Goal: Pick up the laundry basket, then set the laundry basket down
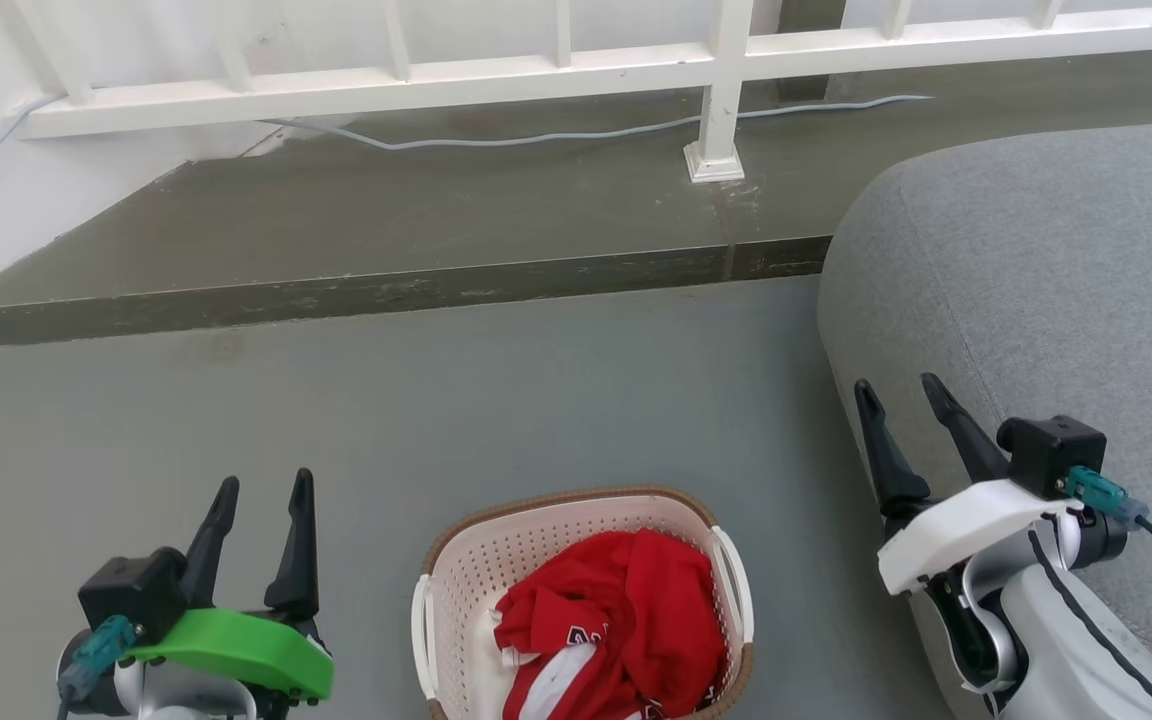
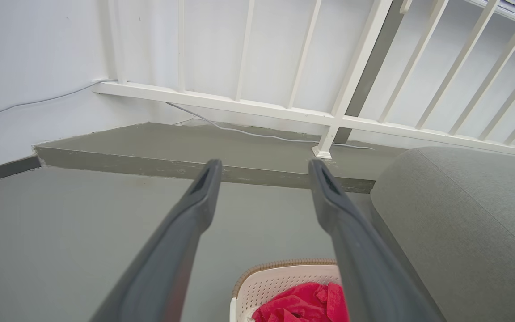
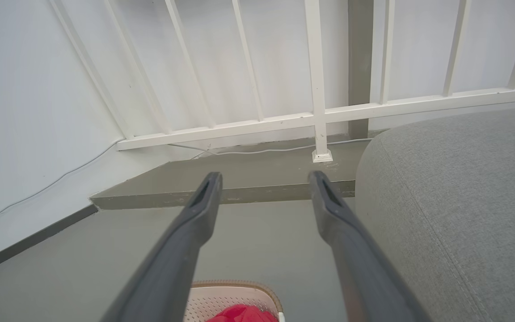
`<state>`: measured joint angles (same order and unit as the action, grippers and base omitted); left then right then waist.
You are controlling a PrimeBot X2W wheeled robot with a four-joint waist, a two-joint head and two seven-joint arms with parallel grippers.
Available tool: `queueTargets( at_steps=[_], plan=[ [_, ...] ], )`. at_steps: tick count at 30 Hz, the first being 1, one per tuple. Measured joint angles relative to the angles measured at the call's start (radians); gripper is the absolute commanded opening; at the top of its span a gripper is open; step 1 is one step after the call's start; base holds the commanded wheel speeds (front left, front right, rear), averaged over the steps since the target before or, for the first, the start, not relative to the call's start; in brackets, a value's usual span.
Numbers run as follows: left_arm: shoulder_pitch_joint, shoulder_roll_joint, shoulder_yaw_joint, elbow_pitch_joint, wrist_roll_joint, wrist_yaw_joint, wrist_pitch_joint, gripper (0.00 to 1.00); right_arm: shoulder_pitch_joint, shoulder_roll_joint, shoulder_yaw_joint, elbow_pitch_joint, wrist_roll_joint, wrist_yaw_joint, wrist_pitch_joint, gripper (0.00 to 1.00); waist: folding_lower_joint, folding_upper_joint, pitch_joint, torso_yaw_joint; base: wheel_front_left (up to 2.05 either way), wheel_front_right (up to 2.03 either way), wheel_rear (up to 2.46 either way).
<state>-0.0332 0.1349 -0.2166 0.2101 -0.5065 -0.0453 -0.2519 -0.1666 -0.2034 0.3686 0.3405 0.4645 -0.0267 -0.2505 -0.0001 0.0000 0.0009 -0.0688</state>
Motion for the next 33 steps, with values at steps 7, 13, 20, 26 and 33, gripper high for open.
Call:
queueTargets(
  at_steps=[7, 13, 20, 26, 33],
  plan=[
    [0.016, -0.014, 0.006, -0.002, 0.019, -0.009, 0.0, 1.0, 0.012, 0.003, -0.005, 0.0, -0.005, 0.004, 0.0, 1.0, 0.0001, 0.0, -0.001, -0.001, 0.0, 0.0, 0.0],
    [0.036, -0.036, -0.009, 0.049, 0.017, -0.013, 0.005, 0.0, 0.065, 0.028, 0.001, 0.046, -0.004, 0.008, 0.002, 0.0, 0.0001, 0.0, -0.001, -0.002, 0.0, 0.0, 0.0],
    [0.037, -0.043, 0.008, 0.053, -0.048, -0.013, 0.024, 0.0, 0.07, 0.039, -0.033, 0.045, 0.058, 0.014, 0.023, 0.0, 0.0001, 0.0, -0.001, 0.004, 0.0, 0.0, 0.0],
    [0.037, -0.047, 0.025, 0.057, -0.126, -0.016, 0.05, 0.0, 0.07, 0.046, -0.058, 0.041, 0.149, 0.019, 0.045, 0.0, 0.0, 0.0, -0.001, 0.008, 0.0, 0.0, 0.0],
    [0.037, -0.05, 0.05, 0.057, -0.202, -0.018, 0.076, 0.0, 0.07, 0.052, -0.094, 0.035, 0.222, 0.03, 0.07, 0.0, 0.0001, 0.0, 0.0, 0.013, 0.0, 0.0, 0.0]
  ],
)
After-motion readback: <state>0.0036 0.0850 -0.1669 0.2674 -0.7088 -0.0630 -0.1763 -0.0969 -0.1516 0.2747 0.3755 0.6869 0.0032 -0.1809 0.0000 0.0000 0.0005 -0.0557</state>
